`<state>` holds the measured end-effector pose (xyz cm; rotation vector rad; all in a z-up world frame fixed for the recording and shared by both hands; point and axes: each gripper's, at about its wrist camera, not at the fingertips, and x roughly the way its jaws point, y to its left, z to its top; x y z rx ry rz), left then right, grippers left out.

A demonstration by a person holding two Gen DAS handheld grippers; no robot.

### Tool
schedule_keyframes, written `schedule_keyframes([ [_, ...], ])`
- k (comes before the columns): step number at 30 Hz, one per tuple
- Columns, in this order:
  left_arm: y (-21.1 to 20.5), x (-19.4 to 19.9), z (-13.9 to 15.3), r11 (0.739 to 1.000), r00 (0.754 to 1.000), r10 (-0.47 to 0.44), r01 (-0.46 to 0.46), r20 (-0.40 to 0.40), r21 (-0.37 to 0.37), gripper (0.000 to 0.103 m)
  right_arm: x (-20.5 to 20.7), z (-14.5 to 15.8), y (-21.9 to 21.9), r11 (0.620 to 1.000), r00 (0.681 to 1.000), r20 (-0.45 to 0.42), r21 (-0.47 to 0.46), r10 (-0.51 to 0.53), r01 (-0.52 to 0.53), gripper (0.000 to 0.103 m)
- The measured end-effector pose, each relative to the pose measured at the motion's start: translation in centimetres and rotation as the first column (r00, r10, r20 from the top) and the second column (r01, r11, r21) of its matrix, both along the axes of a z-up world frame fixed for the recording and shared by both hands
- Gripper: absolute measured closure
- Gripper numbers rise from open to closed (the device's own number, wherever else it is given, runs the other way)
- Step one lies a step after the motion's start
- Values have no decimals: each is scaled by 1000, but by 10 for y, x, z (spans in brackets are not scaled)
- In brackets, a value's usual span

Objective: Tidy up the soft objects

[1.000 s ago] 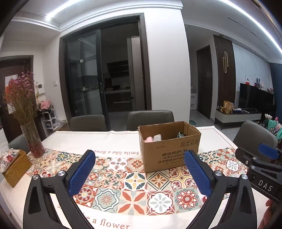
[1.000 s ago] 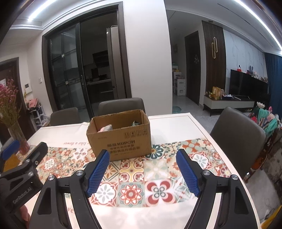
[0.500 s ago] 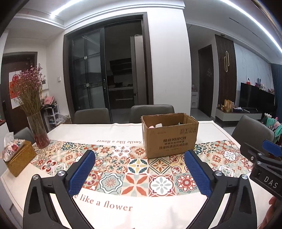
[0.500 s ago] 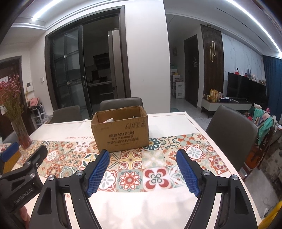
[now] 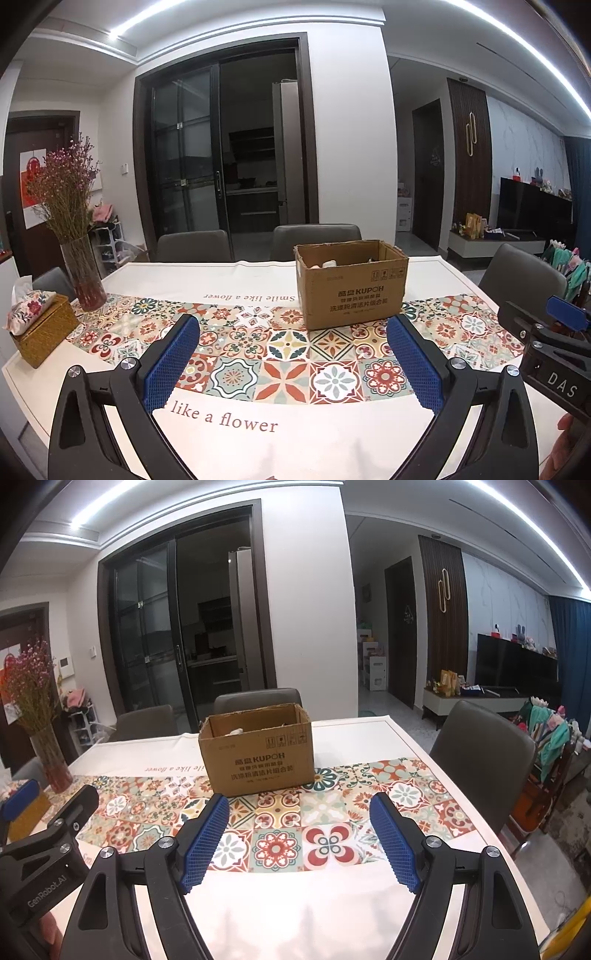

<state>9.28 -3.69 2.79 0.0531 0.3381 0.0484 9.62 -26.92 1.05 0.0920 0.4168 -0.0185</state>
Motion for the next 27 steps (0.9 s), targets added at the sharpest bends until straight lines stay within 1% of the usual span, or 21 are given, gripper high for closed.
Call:
schedule_keyframes([
  [7, 1, -2, 0, 1000, 1000, -10, 10, 5, -14, 0, -3, 1, -1, 1000, 1000, 10, 1, -4, 4, 20],
  [12, -1, -4, 1, 1000, 1000, -4, 4, 11, -8, 0, -5, 2, 1, 1000, 1000, 18, -13, -13, 13, 20],
  [20, -4, -7, 3, 1000, 1000, 2, -2, 25, -1, 0, -7, 2, -1, 1000, 1000, 15, -4, -7, 7, 20],
  [27, -5, -7, 2, 1000, 1000, 2, -2, 20, -2, 0, -7, 2, -2, 1000, 1000, 14, -3, -6, 6, 20],
])
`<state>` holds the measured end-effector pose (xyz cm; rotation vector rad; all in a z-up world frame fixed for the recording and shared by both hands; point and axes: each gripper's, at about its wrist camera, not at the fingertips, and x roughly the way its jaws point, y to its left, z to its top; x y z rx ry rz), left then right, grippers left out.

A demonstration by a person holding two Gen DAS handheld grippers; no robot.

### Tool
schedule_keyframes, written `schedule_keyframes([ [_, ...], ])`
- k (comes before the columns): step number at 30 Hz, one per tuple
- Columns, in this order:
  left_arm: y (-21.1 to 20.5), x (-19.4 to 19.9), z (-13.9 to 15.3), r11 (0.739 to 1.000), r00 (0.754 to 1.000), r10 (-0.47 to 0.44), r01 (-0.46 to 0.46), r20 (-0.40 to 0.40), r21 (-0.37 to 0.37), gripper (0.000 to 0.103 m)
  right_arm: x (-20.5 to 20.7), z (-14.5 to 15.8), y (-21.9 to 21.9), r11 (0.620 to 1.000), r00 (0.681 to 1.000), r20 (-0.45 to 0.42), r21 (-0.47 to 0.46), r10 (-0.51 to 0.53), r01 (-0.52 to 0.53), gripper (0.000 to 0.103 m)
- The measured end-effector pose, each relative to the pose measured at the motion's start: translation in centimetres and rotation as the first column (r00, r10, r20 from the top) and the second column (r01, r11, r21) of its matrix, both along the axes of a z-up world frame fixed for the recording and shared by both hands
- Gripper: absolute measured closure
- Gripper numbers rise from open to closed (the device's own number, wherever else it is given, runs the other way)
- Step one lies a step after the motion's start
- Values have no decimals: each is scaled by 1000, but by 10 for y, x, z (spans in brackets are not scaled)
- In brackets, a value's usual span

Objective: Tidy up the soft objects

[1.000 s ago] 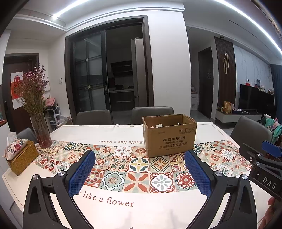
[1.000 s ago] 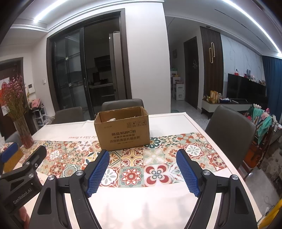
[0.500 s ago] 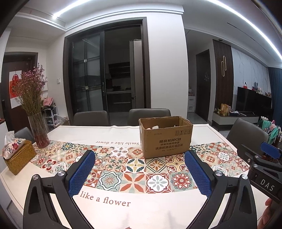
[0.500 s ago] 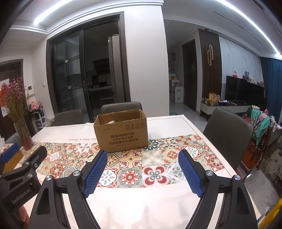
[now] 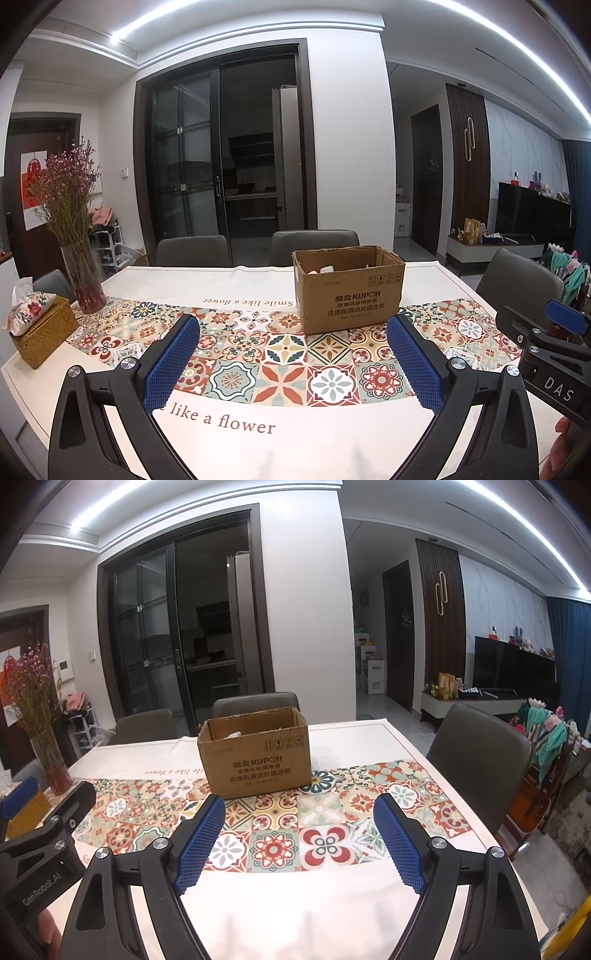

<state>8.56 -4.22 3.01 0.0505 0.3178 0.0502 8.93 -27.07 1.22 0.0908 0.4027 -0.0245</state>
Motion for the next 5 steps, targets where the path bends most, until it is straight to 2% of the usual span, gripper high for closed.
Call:
schedule_keyframes([
  [5, 1, 0, 0, 1000, 1000, 4, -4, 2, 0, 0, 0, -1, 0, 1000, 1000, -1, 2, 4, -4, 20],
])
